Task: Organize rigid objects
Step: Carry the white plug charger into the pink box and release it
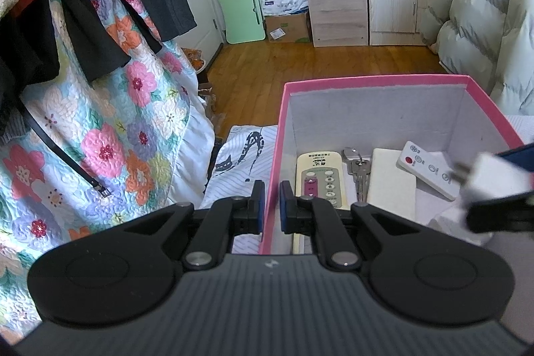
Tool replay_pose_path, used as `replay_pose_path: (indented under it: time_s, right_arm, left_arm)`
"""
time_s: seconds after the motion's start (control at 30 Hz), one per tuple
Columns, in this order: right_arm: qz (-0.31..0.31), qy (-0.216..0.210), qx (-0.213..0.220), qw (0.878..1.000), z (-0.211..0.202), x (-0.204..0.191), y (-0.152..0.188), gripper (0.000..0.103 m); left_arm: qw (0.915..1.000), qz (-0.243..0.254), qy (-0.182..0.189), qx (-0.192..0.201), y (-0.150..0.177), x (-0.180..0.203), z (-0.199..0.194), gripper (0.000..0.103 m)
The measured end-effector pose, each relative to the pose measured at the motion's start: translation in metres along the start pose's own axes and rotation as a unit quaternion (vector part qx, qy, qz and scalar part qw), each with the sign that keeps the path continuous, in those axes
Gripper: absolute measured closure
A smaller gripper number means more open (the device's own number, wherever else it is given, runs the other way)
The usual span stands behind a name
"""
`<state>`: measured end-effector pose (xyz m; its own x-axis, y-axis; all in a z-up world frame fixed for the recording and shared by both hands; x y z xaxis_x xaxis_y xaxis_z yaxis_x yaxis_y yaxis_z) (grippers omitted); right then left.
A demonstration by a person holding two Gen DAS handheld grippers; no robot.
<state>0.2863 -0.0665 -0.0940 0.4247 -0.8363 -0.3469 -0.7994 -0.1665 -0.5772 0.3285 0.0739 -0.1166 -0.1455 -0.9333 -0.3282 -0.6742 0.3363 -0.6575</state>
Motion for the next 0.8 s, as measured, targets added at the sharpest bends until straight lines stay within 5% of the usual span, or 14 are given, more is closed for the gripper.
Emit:
replay_pose_path:
  time_s: [0.2,0.5,0.8]
  right_arm:
    - [-0.018,0.033,-0.051,0.998,0.038,0.003,-0.006,0.056]
    - [-0.023,0.023,-0.090,0.995,0.071,-0.004,-0.003,0.055]
    - [0.007,0.018,0.009,1.000,0.012,-0.002,-0.015,0.055]
  left_arm:
    - [1.0000,0.001,0.000,0.003,0.000,0.000,-0.001,0.095]
    - [1.0000,-0.001,0.002,0.005,0.000,0.000,-0.001,0.095]
    - [1.0000,0.003,-0.002,0.003,0.001,0.002,-0.001,0.095]
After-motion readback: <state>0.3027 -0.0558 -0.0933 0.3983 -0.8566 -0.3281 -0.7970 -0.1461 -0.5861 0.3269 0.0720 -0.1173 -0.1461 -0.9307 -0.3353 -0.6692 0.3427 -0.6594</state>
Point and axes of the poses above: each gripper's, at about its wrist camera, not at the fingertips, and z roughly the way its jaws point, x to its right, y to its underside, the point moved 10 cm from there along z, roughly the way its jaws point, and after that the axes turned 12 degrees about z, right-handed, at the moved point
